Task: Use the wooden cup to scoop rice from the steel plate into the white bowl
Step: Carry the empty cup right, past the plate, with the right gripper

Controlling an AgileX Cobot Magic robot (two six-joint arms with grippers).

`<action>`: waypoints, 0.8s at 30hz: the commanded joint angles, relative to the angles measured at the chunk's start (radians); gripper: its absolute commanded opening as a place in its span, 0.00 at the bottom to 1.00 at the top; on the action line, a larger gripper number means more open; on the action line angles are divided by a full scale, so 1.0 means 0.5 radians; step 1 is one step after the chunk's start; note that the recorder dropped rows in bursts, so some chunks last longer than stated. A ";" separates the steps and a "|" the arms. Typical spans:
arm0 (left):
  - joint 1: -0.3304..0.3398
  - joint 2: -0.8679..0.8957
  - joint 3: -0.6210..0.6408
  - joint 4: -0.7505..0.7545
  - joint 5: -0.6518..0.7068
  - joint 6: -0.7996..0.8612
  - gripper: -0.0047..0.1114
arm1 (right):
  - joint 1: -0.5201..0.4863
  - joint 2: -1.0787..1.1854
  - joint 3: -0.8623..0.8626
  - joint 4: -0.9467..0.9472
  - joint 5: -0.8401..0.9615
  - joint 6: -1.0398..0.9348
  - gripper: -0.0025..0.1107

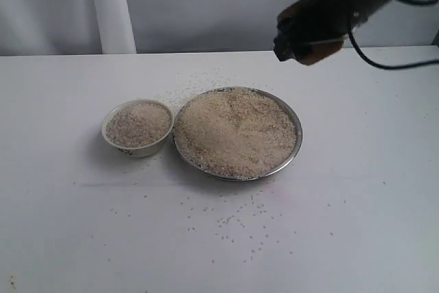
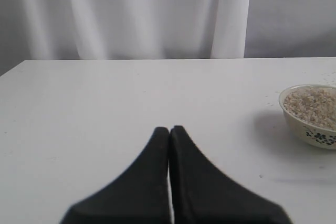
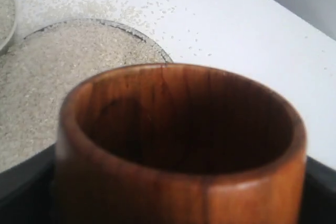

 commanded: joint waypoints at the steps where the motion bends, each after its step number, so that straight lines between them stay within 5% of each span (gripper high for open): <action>1: -0.005 -0.005 0.003 0.001 -0.012 -0.008 0.04 | -0.184 -0.183 0.742 0.332 -0.937 -0.188 0.02; 5: -0.005 -0.005 0.003 0.001 -0.012 -0.008 0.04 | -0.229 -0.194 1.305 0.389 -1.726 -0.199 0.02; 13: -0.005 -0.005 0.003 0.001 -0.012 -0.008 0.04 | -0.233 -0.170 1.756 -0.149 -2.574 0.097 0.02; 24: -0.005 -0.005 0.003 0.001 -0.012 -0.008 0.04 | -0.302 0.298 1.804 -0.437 -3.126 0.325 0.02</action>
